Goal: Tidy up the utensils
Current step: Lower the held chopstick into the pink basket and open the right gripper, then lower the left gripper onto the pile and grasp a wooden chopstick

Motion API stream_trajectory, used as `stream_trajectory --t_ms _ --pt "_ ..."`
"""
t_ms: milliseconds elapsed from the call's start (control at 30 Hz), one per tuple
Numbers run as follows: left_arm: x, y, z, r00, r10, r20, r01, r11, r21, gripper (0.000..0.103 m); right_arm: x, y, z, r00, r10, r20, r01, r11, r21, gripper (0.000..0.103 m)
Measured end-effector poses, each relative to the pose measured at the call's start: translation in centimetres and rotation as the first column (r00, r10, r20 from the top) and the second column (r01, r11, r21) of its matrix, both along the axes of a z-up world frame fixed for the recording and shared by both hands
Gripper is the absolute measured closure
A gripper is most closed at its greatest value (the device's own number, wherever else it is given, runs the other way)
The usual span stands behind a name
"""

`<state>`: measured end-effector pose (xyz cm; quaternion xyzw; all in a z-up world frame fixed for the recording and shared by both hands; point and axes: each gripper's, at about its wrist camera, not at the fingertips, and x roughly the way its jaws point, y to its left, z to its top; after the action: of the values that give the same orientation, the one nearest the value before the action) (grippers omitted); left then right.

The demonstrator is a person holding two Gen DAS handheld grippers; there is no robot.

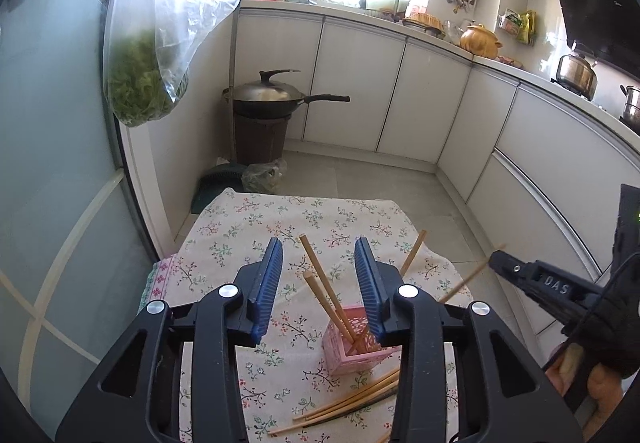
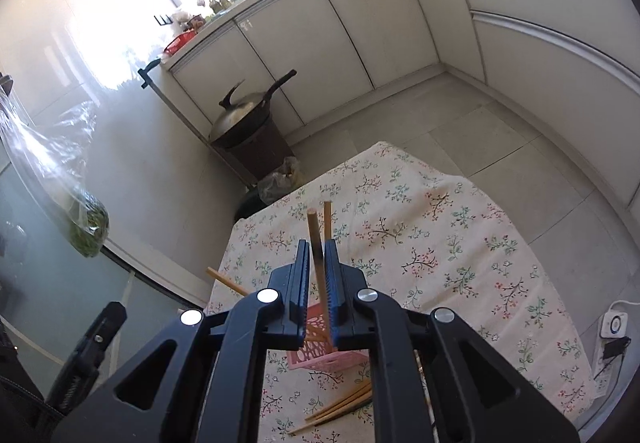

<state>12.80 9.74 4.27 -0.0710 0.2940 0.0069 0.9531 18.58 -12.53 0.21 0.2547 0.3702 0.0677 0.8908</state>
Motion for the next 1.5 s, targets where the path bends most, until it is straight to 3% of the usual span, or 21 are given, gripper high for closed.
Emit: stream_trajectory --t_ms 233,333,400,467,733,867,1000,1067,1300,1400,1500 --pt "-1.0 -1.1 1.0 0.999 -0.005 0.038 0.004 0.999 0.036 0.063 -2.4 0.6 2.3 0.997 -0.004 0.076 0.015 0.989 -0.148 0.085" --pt "-1.8 -2.1 1.4 0.998 -0.014 0.060 0.010 0.997 0.073 0.055 -3.7 0.7 2.8 0.995 -0.018 0.099 0.041 0.970 -0.242 0.075" --pt "-2.3 -2.7 1.4 0.997 -0.011 0.071 0.004 0.995 0.102 0.043 -4.5 0.7 2.9 0.994 -0.025 0.108 0.055 0.957 -0.284 0.070" --pt "-2.8 -3.1 1.2 0.997 -0.005 0.079 -0.005 0.992 0.122 0.035 -5.4 0.5 3.1 0.992 -0.036 0.120 0.073 0.946 -0.316 0.056" --pt "-3.6 -4.3 -0.2 0.999 -0.030 0.040 0.024 0.989 0.149 0.030 -9.5 -1.3 2.6 0.981 -0.128 0.144 0.179 0.883 -0.434 0.032" --pt "-4.2 -5.0 -1.1 0.999 -0.046 0.023 0.042 0.985 0.167 0.022 -10.9 -2.6 2.3 0.975 -0.169 0.143 0.216 0.868 -0.448 0.020" --pt "-4.8 -6.1 -2.0 0.998 -0.069 0.011 0.065 0.980 0.188 0.013 -12.2 -3.8 1.9 0.970 -0.208 0.125 0.243 0.863 -0.443 0.008" --pt "-5.1 -6.5 -2.3 0.997 -0.080 0.004 0.078 0.978 0.196 0.007 -12.5 -4.3 1.5 0.971 -0.217 0.105 0.241 0.862 -0.447 0.007" --pt "-4.4 -8.2 -4.6 0.982 -0.156 -0.107 0.177 0.958 0.227 0.007 -15.9 -7.6 -1.4 0.965 -0.264 -0.005 0.234 0.863 -0.447 0.007" --pt "-3.5 -9.0 -6.1 0.956 -0.213 -0.200 0.253 0.946 0.201 0.007 -17.4 -9.4 -3.6 0.955 -0.279 -0.097 0.214 0.880 -0.423 0.007" --pt "-2.7 -10.5 -7.8 0.911 -0.284 -0.298 0.339 0.929 0.151 0.007 -19.0 -10.6 -5.7 0.943 -0.276 -0.188 0.191 0.907 -0.376 0.007"
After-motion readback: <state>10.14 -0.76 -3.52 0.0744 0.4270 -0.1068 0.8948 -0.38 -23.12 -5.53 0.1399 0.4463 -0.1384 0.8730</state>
